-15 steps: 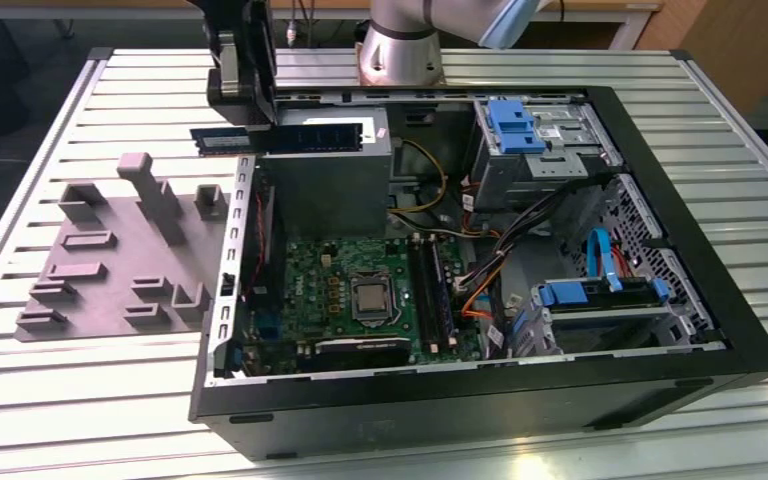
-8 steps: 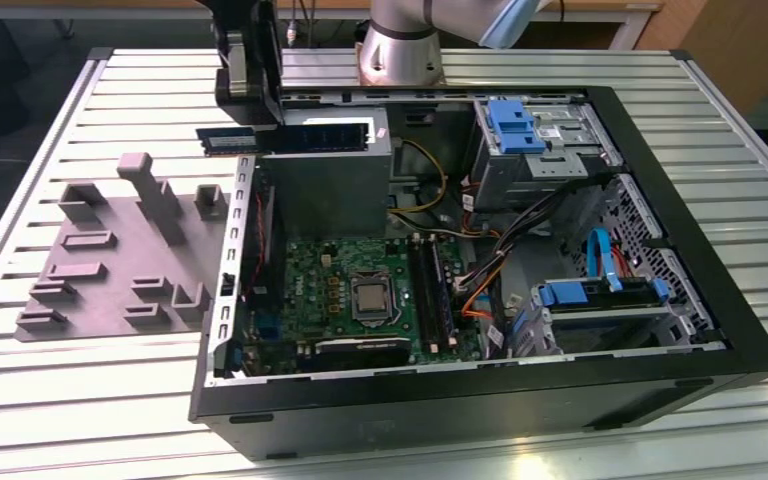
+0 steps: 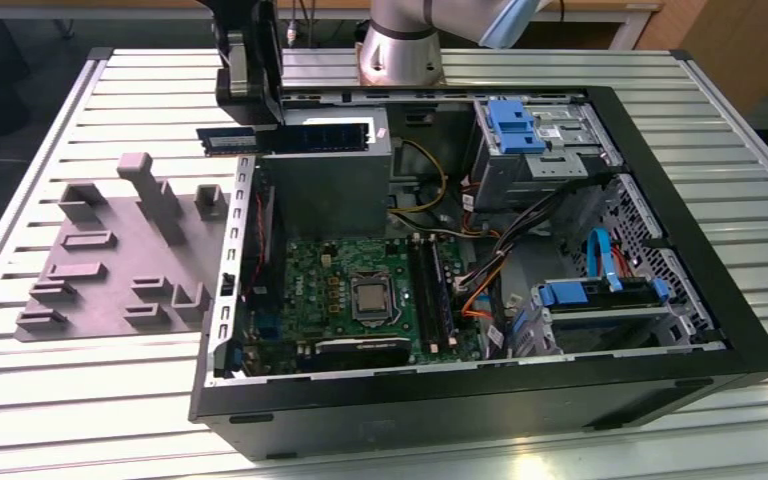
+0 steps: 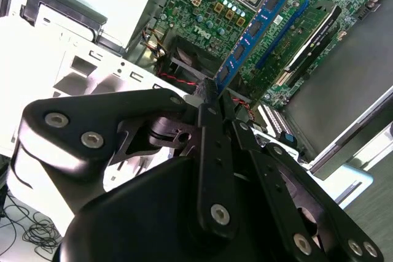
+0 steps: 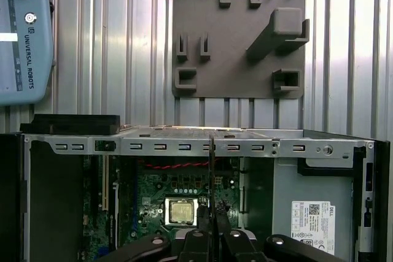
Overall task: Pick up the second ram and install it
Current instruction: 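Pick up the second ram and move it above second insertion slot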
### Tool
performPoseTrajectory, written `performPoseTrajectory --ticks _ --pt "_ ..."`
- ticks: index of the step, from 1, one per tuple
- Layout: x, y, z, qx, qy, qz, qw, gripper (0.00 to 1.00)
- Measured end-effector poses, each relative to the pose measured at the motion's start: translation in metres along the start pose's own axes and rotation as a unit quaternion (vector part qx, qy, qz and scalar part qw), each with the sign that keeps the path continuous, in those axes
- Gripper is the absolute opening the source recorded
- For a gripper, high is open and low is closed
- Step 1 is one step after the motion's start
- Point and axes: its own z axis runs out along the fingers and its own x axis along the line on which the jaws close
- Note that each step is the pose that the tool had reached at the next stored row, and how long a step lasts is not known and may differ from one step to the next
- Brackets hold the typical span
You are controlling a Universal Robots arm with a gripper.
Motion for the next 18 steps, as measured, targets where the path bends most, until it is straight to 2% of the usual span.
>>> performPoseTrajectory --ticks 3,6,18 --pt "0.0 -0.0003 0.0 0.0 0.0 0.0 1.0 0.14" --pt "0.0 -0.0043 0.0 -0.0001 0.0 0.0 1.0 0.14" --pt "0.0 -0.0402 0.0006 0.0 0.0 0.0 1.0 0.14"
